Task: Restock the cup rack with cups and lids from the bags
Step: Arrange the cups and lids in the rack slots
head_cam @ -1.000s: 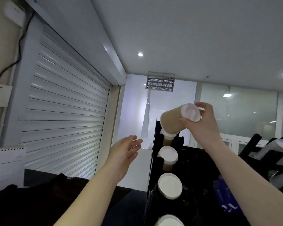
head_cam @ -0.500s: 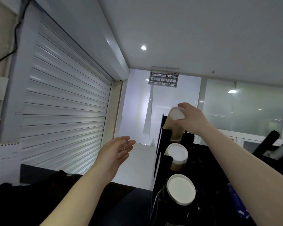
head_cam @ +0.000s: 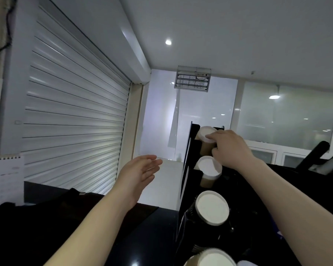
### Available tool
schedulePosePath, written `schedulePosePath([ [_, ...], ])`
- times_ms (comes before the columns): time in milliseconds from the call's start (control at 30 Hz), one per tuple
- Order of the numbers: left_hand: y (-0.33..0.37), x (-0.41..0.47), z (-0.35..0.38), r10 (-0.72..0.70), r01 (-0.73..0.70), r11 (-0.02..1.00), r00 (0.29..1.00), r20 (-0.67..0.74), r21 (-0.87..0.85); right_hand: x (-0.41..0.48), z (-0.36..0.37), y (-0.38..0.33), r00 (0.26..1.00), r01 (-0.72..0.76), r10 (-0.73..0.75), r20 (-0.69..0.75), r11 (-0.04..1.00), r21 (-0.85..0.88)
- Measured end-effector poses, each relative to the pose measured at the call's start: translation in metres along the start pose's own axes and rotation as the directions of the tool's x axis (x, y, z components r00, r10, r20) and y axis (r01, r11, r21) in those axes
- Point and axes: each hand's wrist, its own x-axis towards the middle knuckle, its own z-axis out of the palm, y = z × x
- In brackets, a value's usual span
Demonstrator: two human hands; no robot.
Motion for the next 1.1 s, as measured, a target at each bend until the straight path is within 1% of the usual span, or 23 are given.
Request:
schedulePosePath([
  [100,0.003,-0.009,0.007,0.009,-0.01,0.999,1.0,0.016,0.043,-0.002,-0.005,-0.005,0.999,-0.014,0.015,0.052,1.0,-0.018],
  [167,0.008,-0.018,0.011,0.044,-0.049,0.992,0.998,0.042,0.118,-0.012,-0.008,-0.008,0.996,-0.043,0.039,0.076,0.998,0.053],
  [233,0.017,-0.029,0.015,0.129,-0.145,0.956,0.989,0.078,0.256,-0.029,-0.012,-0.012,0.999,-0.026,0.02,0.044,0.987,0.155],
  [267,0.022,-0.036,0.017,0.197,-0.222,0.915,0.975,0.105,0.337,-0.039,-0.016,-0.015,1.0,0.001,-0.004,0.01,0.979,0.206],
  [333,0.03,-0.053,0.021,0.333,-0.385,0.799,0.923,0.194,0.463,-0.064,-0.029,-0.023,0.999,0.042,-0.027,-0.047,0.935,0.353],
  [400,0.032,-0.074,0.024,0.404,-0.494,0.695,0.869,0.285,0.523,-0.095,-0.044,-0.035,0.997,0.059,-0.022,-0.079,0.863,0.502],
  [433,0.031,-0.085,0.025,0.416,-0.527,0.65,0.85,0.324,0.548,-0.112,-0.053,-0.041,0.995,0.073,-0.026,-0.093,0.839,0.539],
  [533,0.025,-0.118,0.031,0.416,-0.597,0.519,0.802,0.429,0.612,-0.163,-0.075,-0.061,0.993,0.108,-0.057,-0.105,0.801,0.589],
  [667,0.02,-0.16,0.041,0.41,-0.662,0.393,0.748,0.523,0.638,-0.224,-0.093,-0.078,0.993,0.116,-0.074,-0.093,0.755,0.645],
  [733,0.014,-0.177,0.045,0.411,-0.685,0.304,0.721,0.558,0.662,-0.251,-0.096,-0.082,0.995,0.099,-0.062,-0.08,0.769,0.632],
  [800,0.005,-0.191,0.048,0.397,-0.682,0.2,0.713,0.578,0.703,-0.275,-0.093,-0.081,0.997,0.073,-0.049,-0.057,0.79,0.608],
  [933,-0.024,-0.217,0.05,0.388,-0.693,0.014,0.668,0.635,0.721,-0.314,-0.079,-0.067,1.0,-0.024,0.025,0.007,0.802,0.596],
  [1000,-0.04,-0.23,0.054,0.374,-0.68,-0.048,0.667,0.645,0.732,-0.331,-0.07,-0.057,0.998,-0.057,0.049,0.03,0.811,0.583],
  [1100,-0.066,-0.246,0.062,0.316,-0.647,-0.146,0.686,0.655,0.748,-0.348,-0.057,-0.037,0.996,-0.084,0.05,0.078,0.831,0.55],
])
